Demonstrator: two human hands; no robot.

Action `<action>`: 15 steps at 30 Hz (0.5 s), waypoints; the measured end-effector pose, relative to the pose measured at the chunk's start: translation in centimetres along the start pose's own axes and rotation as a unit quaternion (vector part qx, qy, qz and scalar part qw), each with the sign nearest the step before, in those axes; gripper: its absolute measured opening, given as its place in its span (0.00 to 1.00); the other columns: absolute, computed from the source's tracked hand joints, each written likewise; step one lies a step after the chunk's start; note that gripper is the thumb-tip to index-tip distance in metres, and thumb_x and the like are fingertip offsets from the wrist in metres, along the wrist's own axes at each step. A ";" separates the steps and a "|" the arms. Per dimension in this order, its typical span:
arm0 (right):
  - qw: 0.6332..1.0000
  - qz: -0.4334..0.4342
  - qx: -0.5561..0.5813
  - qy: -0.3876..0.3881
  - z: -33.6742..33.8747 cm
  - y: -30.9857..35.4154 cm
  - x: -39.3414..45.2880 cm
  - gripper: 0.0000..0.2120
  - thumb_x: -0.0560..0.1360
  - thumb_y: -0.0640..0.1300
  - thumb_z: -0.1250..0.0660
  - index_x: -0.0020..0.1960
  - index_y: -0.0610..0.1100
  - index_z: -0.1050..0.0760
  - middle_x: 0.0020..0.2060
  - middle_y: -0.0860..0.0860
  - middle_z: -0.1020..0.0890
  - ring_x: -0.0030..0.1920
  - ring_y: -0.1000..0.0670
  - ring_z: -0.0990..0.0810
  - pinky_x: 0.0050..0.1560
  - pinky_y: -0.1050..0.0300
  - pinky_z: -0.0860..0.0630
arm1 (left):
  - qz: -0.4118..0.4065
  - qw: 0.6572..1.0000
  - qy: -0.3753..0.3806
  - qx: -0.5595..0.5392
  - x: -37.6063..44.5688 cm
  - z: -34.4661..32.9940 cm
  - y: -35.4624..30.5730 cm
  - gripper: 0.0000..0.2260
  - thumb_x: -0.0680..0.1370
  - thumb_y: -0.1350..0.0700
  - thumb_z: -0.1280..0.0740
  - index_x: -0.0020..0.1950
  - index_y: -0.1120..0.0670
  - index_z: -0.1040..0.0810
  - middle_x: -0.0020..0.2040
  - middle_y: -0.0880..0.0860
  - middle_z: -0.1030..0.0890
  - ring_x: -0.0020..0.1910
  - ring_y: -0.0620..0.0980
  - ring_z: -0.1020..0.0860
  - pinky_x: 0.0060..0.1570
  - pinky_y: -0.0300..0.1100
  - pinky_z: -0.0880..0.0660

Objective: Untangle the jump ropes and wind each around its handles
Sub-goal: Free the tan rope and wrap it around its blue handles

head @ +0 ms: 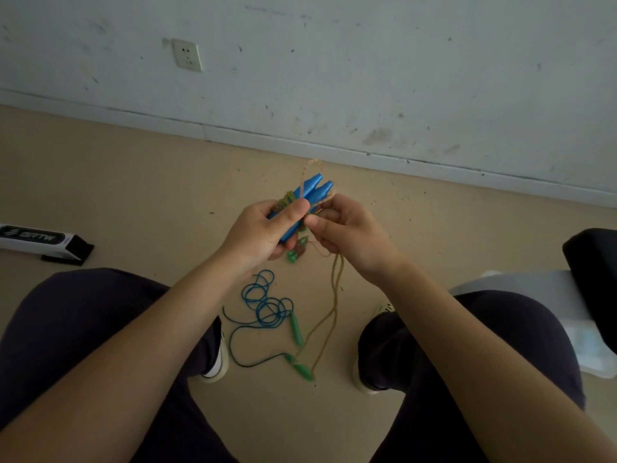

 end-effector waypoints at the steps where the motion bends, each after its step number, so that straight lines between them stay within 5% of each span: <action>1: 1.000 0.002 0.011 -0.002 0.1 0.1 0.0 0.16 0.77 0.36 0.32 0.60 0.28 0.29 0.28 0.53 0.27 0.28 0.58 0.29 0.28 0.66 0.33 | -0.009 1.000 0.017 0.003 0.0 -0.2 -0.2 0.28 0.71 0.34 0.29 0.49 0.60 0.22 0.29 0.52 0.26 0.24 0.45 0.33 0.23 0.35 0.38; 7: 0.997 -0.007 0.071 0.001 0.4 0.4 -0.2 0.09 0.77 0.35 0.34 0.56 0.32 0.26 0.27 0.51 0.27 0.27 0.56 0.30 0.26 0.67 0.32 | -0.020 0.993 0.115 -0.001 -0.5 -1.2 -0.9 0.10 0.78 0.53 0.33 0.58 0.53 0.23 0.34 0.50 0.23 0.30 0.46 0.28 0.31 0.37 0.31; 11: 0.999 -0.015 0.039 -0.011 0.4 0.3 -0.3 0.05 0.78 0.39 0.34 0.51 0.38 0.27 0.25 0.52 0.29 0.25 0.56 0.33 0.25 0.65 0.35 | -0.051 0.994 0.095 0.014 -0.4 -0.7 -1.4 0.08 0.80 0.56 0.33 0.59 0.54 0.24 0.35 0.52 0.23 0.30 0.47 0.28 0.30 0.38 0.31; 15: 0.997 -0.015 -0.076 -0.010 -0.8 0.2 -0.7 0.15 0.82 0.49 0.40 0.38 0.46 0.26 0.20 0.58 0.33 0.21 0.58 0.37 0.23 0.65 0.39 | -0.064 0.994 0.083 0.008 -0.4 -0.3 -1.9 0.05 0.79 0.57 0.33 0.55 0.54 0.24 0.34 0.54 0.23 0.28 0.48 0.28 0.29 0.39 0.31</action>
Point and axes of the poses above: each hand's wrist, its own x-axis towards the middle knuckle, its own z-axis out of the back of the hand, y = z × x, the point moved 9 cm from there along x, towards the middle knuckle
